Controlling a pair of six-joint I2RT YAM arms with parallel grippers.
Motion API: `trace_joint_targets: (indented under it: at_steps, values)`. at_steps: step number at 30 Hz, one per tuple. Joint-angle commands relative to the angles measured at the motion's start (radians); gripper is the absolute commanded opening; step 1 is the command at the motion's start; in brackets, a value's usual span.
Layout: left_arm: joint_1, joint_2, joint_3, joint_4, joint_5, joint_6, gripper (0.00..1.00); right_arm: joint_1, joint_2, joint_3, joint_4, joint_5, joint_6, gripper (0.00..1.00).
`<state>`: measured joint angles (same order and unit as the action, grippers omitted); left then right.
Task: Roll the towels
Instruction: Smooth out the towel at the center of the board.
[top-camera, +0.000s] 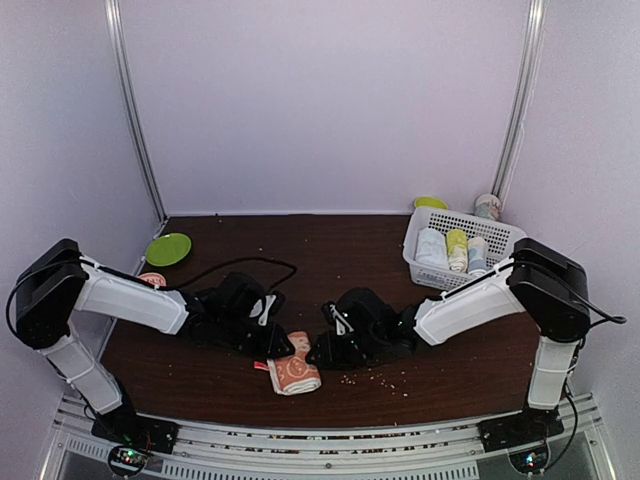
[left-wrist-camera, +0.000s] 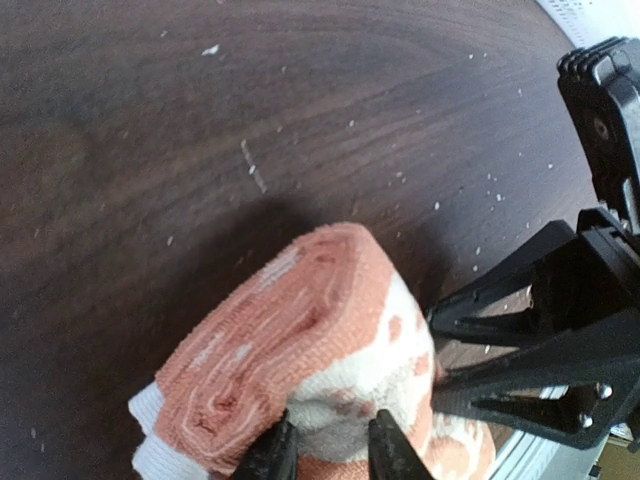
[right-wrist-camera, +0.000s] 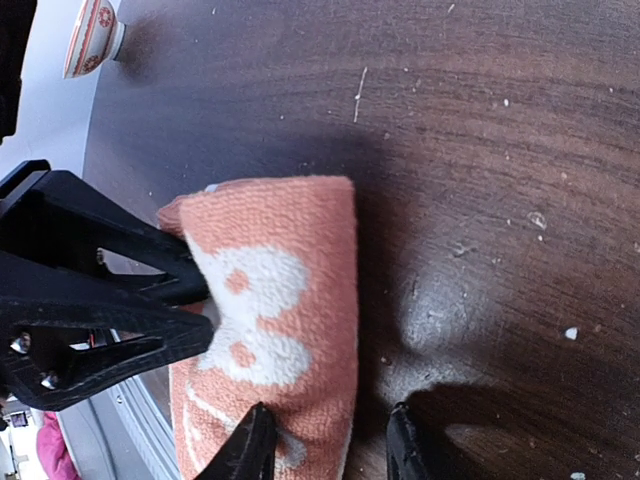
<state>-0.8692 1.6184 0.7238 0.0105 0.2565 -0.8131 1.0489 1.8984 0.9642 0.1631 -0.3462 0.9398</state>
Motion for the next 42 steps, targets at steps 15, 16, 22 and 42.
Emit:
trace_joint_targets:
  at_steps: [15,16,22,42]
  values:
    - [0.006,-0.217,-0.006,-0.339,-0.087,0.029,0.35,0.018,0.056,0.057,-0.155,0.065,-0.049,0.4]
    - [0.005,-0.212,-0.011,-0.339,-0.094,0.028,0.34,0.019,0.058,0.061,-0.159,0.066,-0.051,0.4]
    - [0.004,-0.119,-0.031,-0.29,-0.089,0.019,0.2,0.026,0.065,0.087,-0.191,0.076,-0.061,0.4]
    - [-0.039,-0.081,-0.086,-0.169,-0.083,-0.025,0.0,0.079,0.062,0.209,-0.266,0.072,-0.067,0.4]
